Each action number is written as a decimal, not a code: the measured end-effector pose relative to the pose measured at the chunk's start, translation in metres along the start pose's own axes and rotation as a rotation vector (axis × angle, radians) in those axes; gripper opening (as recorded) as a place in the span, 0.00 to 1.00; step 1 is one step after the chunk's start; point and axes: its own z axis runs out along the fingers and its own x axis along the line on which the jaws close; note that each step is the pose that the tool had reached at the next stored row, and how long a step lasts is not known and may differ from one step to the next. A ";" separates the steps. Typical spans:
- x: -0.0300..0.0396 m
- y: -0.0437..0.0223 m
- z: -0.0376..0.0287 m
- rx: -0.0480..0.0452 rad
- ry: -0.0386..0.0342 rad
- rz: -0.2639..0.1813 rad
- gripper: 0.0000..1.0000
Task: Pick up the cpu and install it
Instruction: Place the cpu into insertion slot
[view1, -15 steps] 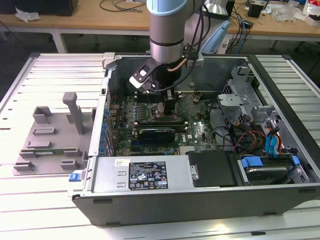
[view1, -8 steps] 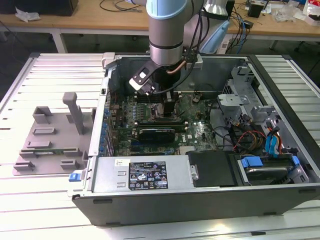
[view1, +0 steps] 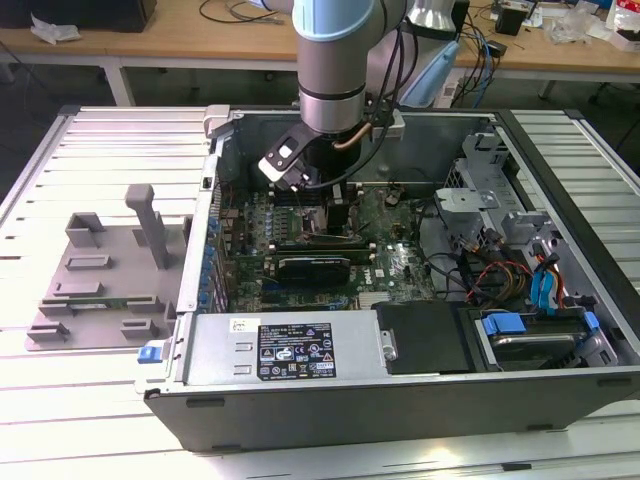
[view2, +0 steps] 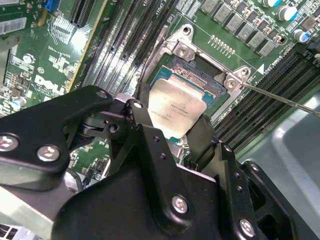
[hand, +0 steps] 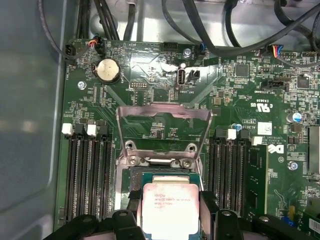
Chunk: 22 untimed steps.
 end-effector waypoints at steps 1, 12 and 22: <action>0.0025 0.0001 -0.0001 0.0001 -0.0001 0.000 0.55; 0.0102 -0.0025 0.0074 0.0015 -0.0260 -0.001 0.55; 0.0105 -0.0035 0.0144 0.0015 -0.0281 -0.001 0.55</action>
